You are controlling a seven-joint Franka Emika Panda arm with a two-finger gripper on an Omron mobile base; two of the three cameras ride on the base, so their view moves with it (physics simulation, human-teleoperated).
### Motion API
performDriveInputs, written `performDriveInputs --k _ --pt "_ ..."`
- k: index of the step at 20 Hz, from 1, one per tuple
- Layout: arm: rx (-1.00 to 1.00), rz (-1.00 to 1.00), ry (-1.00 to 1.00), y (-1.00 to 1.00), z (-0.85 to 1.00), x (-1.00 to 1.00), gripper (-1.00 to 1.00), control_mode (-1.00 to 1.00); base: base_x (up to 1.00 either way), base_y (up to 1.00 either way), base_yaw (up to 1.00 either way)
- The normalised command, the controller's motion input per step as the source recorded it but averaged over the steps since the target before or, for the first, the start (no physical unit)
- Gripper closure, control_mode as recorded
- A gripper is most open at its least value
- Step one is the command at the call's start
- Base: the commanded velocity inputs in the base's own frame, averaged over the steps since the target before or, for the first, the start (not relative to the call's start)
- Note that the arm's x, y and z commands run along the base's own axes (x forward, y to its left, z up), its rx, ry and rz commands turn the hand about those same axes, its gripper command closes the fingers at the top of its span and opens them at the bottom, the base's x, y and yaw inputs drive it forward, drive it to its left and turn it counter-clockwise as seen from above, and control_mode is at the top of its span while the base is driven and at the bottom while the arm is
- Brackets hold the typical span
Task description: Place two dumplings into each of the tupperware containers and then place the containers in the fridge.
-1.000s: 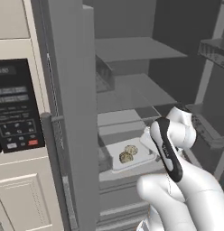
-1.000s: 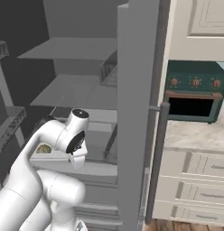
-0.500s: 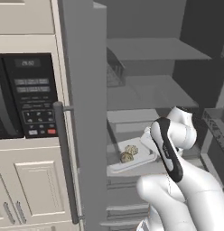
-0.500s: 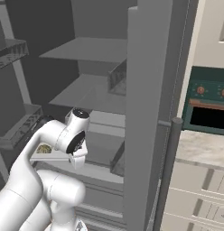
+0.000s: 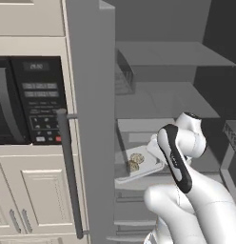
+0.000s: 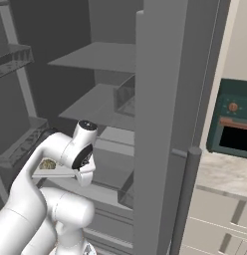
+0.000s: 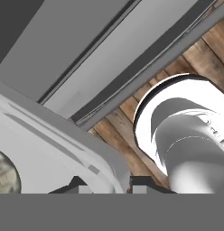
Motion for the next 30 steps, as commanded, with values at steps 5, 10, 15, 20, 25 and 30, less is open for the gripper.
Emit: performDriveInputs --k 5,10,15,20,25,30 --pt "0.00 -0.07 0.00 -0.21 0.02 0.00 1.00 -1.00 0.00 -0.16 0.02" --pt "0.00 -0.38 -0.03 -0.07 0.04 -0.05 1.00 -1.00 0.00 0.00 0.00" --pt "0.00 -0.40 -0.09 -0.01 0.24 -0.45 1.00 -1.00 0.00 0.00 0.00" --pt "0.00 -0.25 -0.08 -0.09 0.44 -0.99 1.00 -1.00 0.00 0.00 0.00" --pt "0.00 -0.26 0.00 -0.26 0.33 -0.87 1.00 -1.00 0.00 0.00 0.00" --pt "0.00 -0.32 -0.09 -0.38 0.24 -0.88 1.00 -1.00 0.00 0.00 0.00"
